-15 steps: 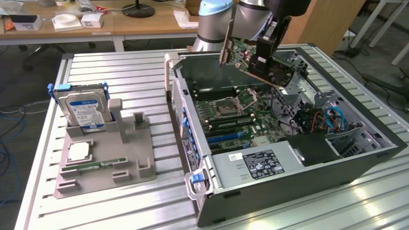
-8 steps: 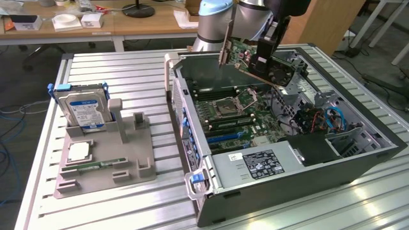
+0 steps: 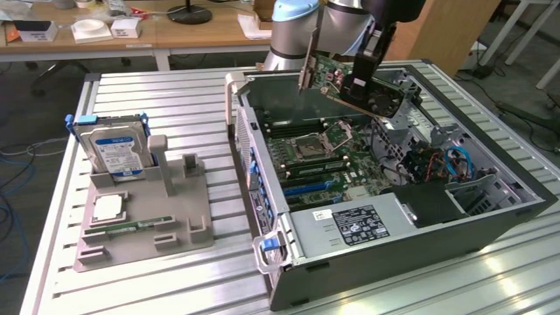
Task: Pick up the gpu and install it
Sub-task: 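Insert the gpu into the slot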
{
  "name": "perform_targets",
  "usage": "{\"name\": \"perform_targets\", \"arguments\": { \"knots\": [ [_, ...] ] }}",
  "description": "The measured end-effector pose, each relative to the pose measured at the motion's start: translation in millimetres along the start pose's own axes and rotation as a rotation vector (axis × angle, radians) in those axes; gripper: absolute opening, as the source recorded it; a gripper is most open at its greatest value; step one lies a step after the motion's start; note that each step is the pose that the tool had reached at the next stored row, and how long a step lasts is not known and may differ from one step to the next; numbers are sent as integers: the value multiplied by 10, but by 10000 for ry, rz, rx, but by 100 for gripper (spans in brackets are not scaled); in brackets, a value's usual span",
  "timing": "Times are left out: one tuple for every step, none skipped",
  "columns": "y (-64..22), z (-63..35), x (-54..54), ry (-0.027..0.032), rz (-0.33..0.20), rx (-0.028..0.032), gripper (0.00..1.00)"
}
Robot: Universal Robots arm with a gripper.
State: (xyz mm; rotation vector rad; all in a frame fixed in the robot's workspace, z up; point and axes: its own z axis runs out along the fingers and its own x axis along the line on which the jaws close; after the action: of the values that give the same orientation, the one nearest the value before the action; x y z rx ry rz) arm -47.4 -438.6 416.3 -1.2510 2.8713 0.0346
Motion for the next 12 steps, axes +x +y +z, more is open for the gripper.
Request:
{"name": "perform_targets", "arguments": {
  "knots": [
    [0, 0, 0, 1, -50, -1, 27],
    [0, 0, 0, 1, -98, -2, 27],
    [0, 0, 0, 3, -146, -3, 27],
    [0, 0, 0, 4, -195, -4, 27],
    [0, 0, 0, 4, -242, -5, 27],
    [0, 0, 0, 5, -288, -5, 27],
    [0, 0, 0, 6, -339, -6, 27],
    [0, 0, 0, 6, -387, -7, 27],
    [0, 0, 0, 7, -435, -8, 27],
    [0, 0, 0, 8, -483, -9, 27],
    [0, 0, 0, 9, -532, -10, 27],
    [0, 0, 0, 10, -581, -10, 27]
  ]
}}
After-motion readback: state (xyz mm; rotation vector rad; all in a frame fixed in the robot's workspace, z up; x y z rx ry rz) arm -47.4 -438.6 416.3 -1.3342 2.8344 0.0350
